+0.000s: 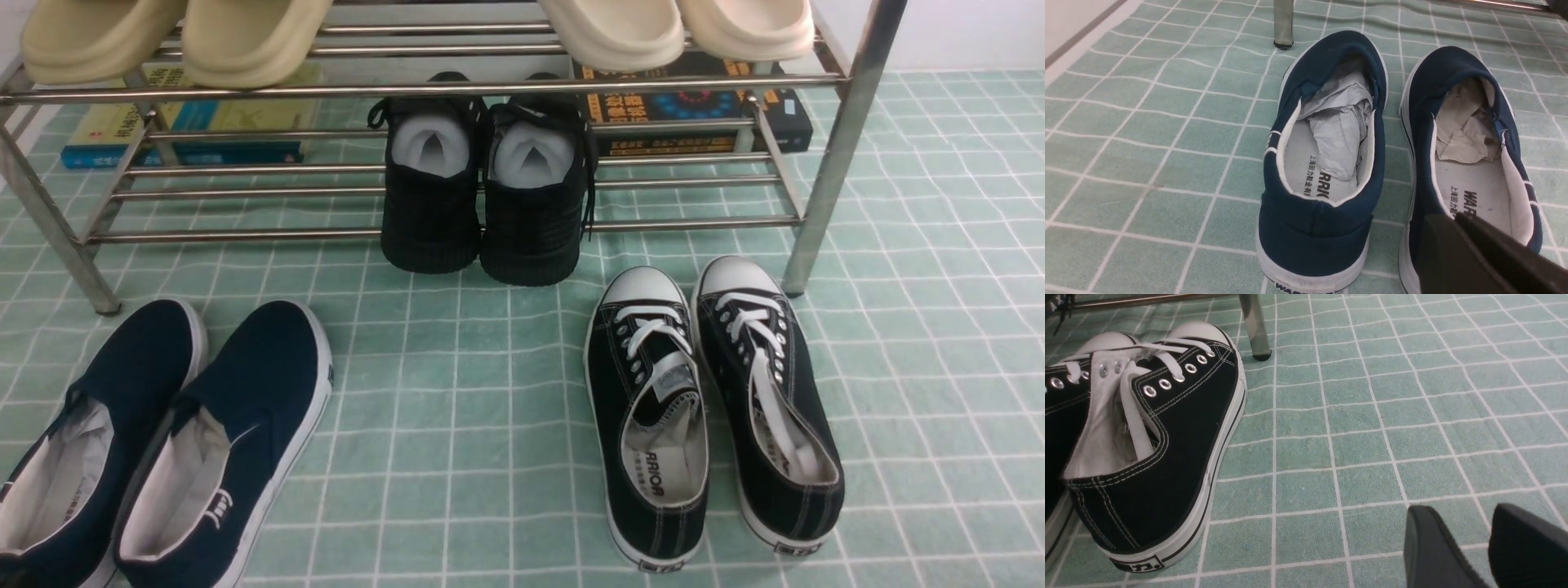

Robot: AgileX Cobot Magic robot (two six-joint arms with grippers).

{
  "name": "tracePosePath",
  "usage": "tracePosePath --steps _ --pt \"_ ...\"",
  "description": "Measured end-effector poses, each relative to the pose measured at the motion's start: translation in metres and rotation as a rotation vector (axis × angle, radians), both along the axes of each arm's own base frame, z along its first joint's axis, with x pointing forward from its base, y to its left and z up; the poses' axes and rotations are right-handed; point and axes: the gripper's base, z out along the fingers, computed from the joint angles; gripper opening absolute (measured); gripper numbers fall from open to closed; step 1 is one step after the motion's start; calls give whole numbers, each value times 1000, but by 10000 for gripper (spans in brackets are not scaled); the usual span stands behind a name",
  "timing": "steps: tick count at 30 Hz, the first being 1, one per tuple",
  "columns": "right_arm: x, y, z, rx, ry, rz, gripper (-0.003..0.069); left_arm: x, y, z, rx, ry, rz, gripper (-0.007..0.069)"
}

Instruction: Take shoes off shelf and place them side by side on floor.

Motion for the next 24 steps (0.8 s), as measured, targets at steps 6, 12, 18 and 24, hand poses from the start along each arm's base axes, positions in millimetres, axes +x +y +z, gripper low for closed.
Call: tracePosePath --steps 6,12,18,24 --pt "0 0 0 0 0 0 240 0 0 0 0 1 0 52" --pt "0 0 0 0 0 0 240 0 0 0 0 1 0 56" --pt "0 0 0 0 0 0 240 0 0 0 0 2 0 64" --pt "0 0 0 0 0 0 240 0 0 0 0 2 0 69"
